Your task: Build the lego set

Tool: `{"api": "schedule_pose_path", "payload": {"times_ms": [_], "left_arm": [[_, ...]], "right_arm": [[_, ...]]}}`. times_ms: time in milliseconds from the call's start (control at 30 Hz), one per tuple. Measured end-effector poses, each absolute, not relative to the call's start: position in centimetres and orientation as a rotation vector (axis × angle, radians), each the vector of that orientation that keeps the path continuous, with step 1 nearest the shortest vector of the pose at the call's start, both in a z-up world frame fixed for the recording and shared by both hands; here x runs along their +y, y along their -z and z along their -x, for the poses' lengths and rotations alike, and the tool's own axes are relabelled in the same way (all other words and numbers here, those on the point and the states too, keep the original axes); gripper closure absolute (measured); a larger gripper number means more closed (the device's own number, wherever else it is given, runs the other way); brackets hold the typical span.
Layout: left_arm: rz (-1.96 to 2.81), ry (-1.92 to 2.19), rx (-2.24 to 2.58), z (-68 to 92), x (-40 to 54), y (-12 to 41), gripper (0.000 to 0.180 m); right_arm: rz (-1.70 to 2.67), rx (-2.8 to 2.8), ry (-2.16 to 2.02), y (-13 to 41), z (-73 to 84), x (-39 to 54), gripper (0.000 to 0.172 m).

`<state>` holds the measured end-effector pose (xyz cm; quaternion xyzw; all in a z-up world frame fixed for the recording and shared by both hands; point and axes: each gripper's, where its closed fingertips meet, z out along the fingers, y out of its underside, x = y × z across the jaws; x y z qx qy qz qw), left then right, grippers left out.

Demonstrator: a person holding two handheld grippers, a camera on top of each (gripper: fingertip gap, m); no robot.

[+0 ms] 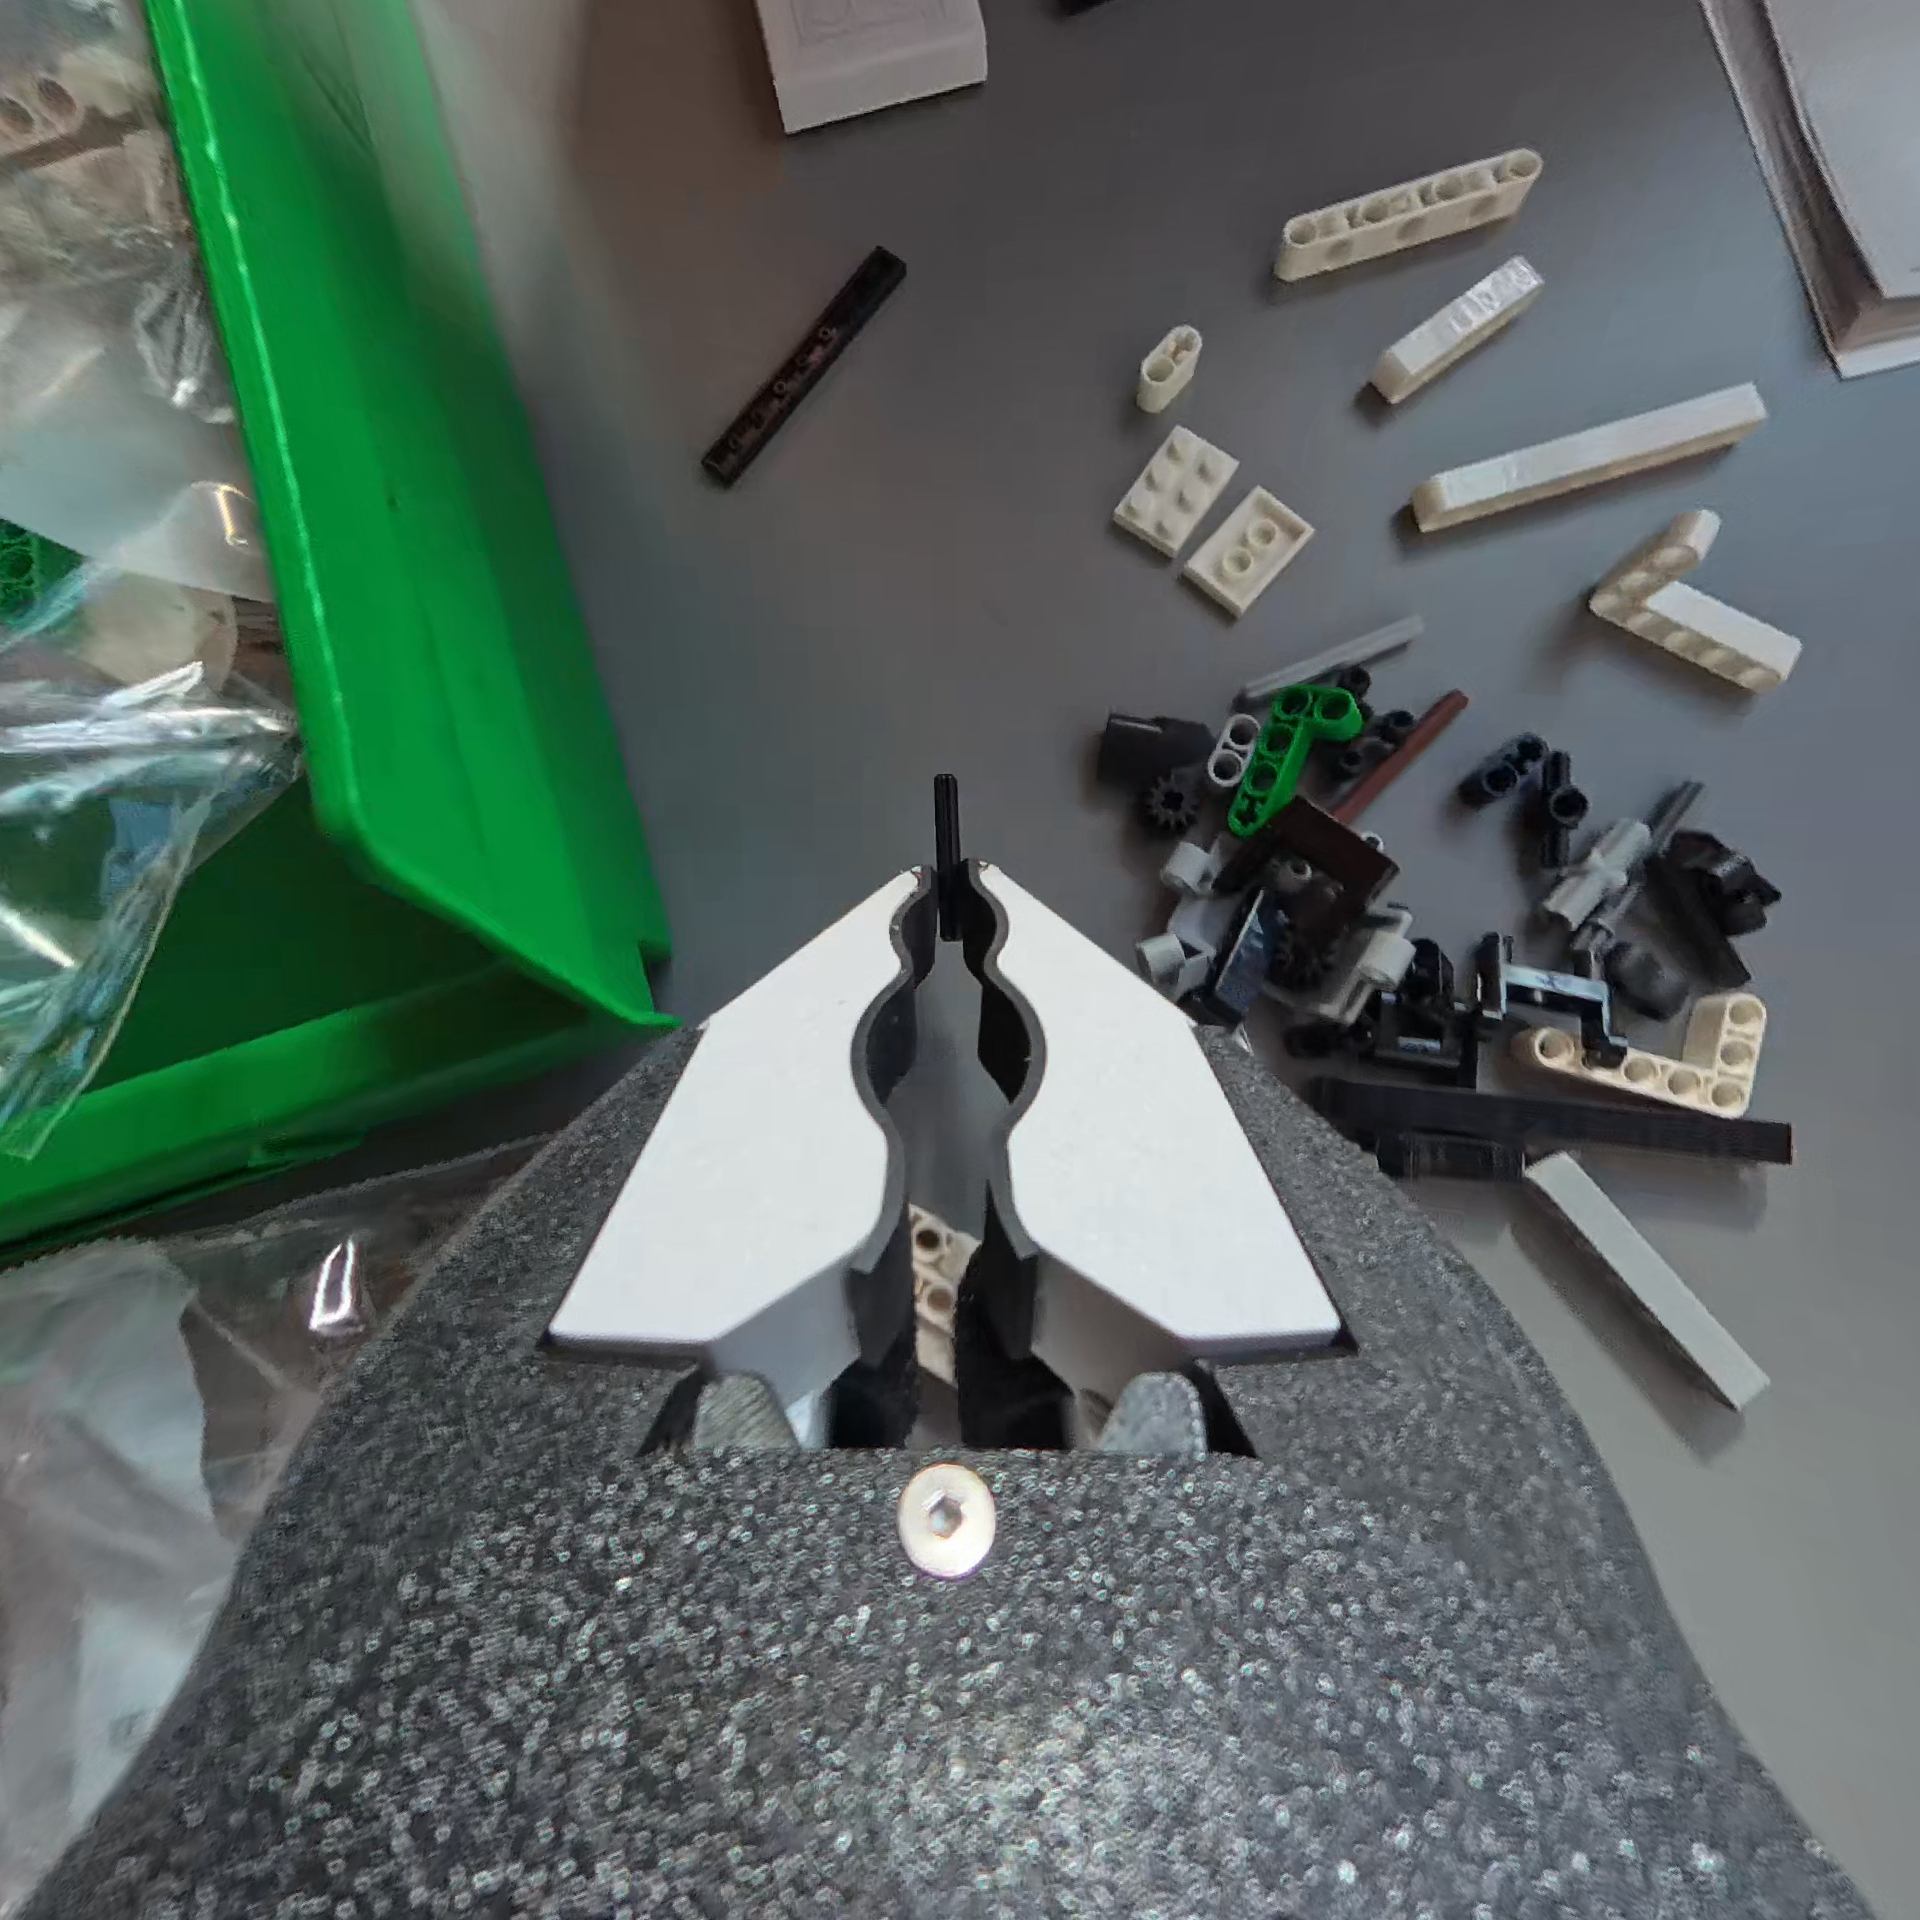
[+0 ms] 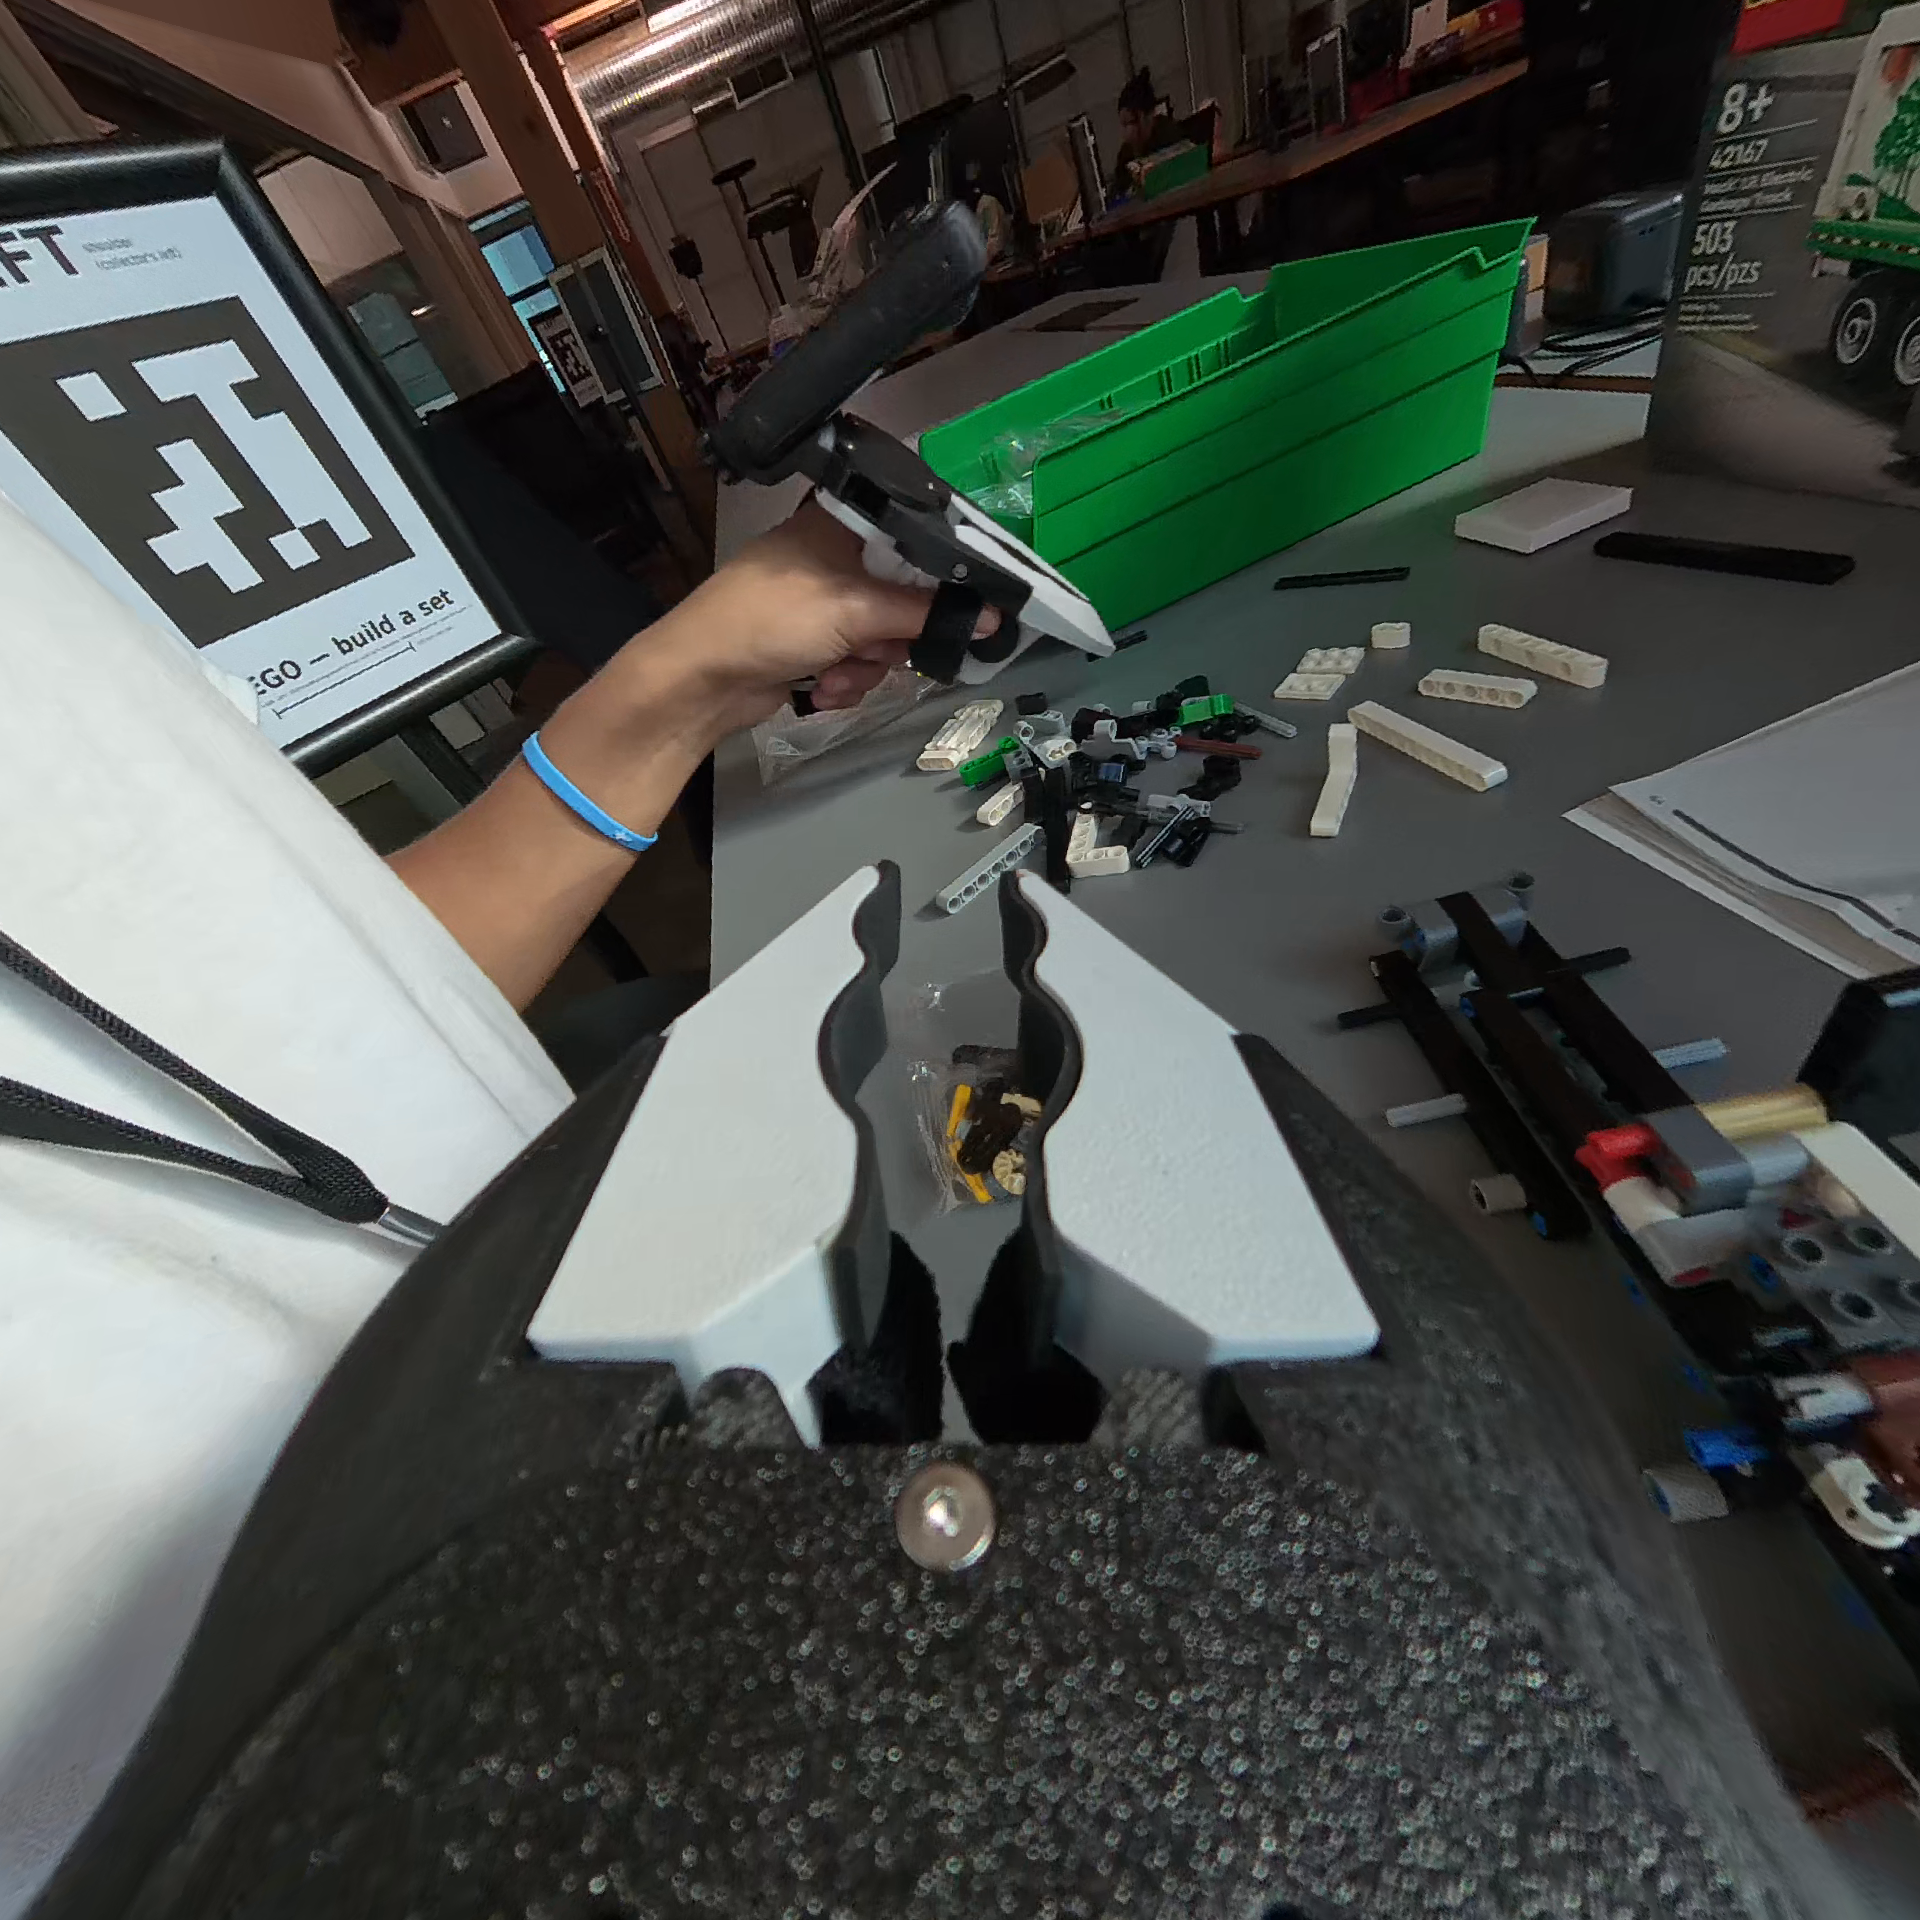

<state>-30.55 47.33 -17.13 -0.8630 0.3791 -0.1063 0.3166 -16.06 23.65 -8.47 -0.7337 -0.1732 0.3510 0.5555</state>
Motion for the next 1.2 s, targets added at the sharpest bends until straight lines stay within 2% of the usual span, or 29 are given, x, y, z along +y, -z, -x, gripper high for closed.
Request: {"api": "schedule_pose_path", "payload": {"times_ms": [567,667,700,833,867,1000,1133,1200], "left_arm": [[2.335,0.175,0.907,27.3,51.2,18.9,0.177],[2.312,0.163,0.889,27.5,51.0,18.1,0.156],[2.283,0.158,0.882,27.6,50.7,17.4,0.156],[2.075,0.287,1.047,24.8,46.6,14.0,0.157],[2.033,0.361,1.149,23.5,44.6,13.8,0.162],[2.075,0.450,1.473,21.4,38.2,17.0,0.169],[2.131,0.494,1.455,20.7,36.6,18.0,0.155],[2.159,0.520,1.433,20.5,36.2,18.0,0.155]], "right_arm": [[1.888,-0.577,-0.819,9.2,17.3,28.1,0.152],[1.913,-0.597,-0.776,9.6,17.5,28.6,0.151],[1.923,-0.597,-0.769,9.8,17.6,28.7,0.151],[1.967,-0.594,-0.746,10.9,17.8,28.8,0.150],[1.974,-0.591,-0.739,11.1,17.8,28.8,0.150],[1.976,-0.554,-0.734,11.4,17.8,28.8,0.150],[1.969,-0.520,-0.752,11.4,17.5,28.5,0.150],[1.971,-0.520,-0.749,11.4,17.2,28.2,0.150]]}}
